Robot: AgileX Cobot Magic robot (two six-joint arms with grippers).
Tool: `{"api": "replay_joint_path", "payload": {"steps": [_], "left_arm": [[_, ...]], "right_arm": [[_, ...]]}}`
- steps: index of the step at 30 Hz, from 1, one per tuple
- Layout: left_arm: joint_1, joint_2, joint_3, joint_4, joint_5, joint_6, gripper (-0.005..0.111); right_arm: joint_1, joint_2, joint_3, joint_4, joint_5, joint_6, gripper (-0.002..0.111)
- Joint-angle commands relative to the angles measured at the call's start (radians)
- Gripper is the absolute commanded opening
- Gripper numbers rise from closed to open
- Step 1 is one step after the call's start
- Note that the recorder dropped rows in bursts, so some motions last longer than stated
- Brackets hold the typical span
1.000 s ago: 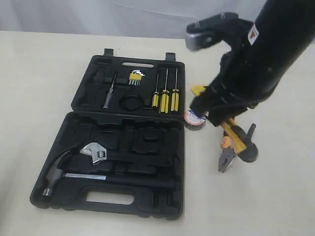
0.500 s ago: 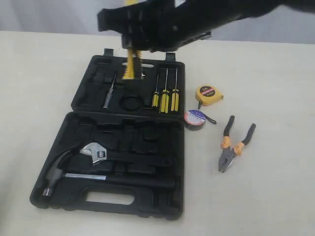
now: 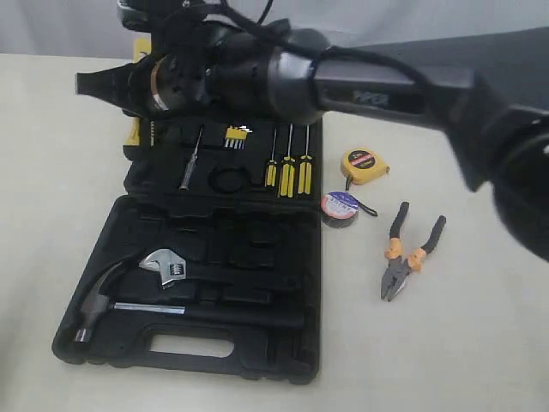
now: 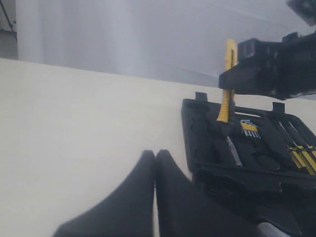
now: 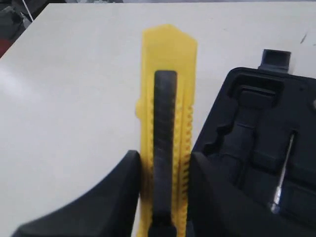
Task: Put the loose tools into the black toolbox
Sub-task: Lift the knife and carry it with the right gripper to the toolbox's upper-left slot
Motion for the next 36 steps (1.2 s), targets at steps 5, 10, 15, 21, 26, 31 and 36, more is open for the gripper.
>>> {"api": "replay_joint_path", "payload": {"steps": [5,10,15,21,26,31,36], "left_arm": [[-0.006,0.004,-0.005,-0.008,0.003,0.0,0.0],[-0.006,0.004,-0.005,-0.008,0.003,0.0,0.0],[-0.006,0.004,-0.005,-0.008,0.003,0.0,0.0],[-0.006,0.004,-0.005,-0.008,0.003,0.0,0.0],[-0.006,0.004,-0.005,-0.008,0.003,0.0,0.0],[-0.006,0.004,-0.005,-0.008,0.003,0.0,0.0],[-0.006,0.004,-0.005,-0.008,0.003,0.0,0.0]], "right_arm": [[0.002,0.164,-0.165,-0.134,0.047,0.049,-0.001],[0.002,0.177,-0.165,-0.134,0.128,0.092,-0.001],[0.002,0.177,-0.165,-0.129,0.146,0.093,-0.001],[0.006,0.177,-0.165,-0.118,0.133,0.141,-0.001],[0.006,0.193,-0.165,-0.118,0.12,0.172,-0.001],[0.006,0.217,-0.165,-0.118,0.118,0.172,-0.001],[0.006,0.235,-0.165,-0.118,0.118,0.172,-0.001]]}}
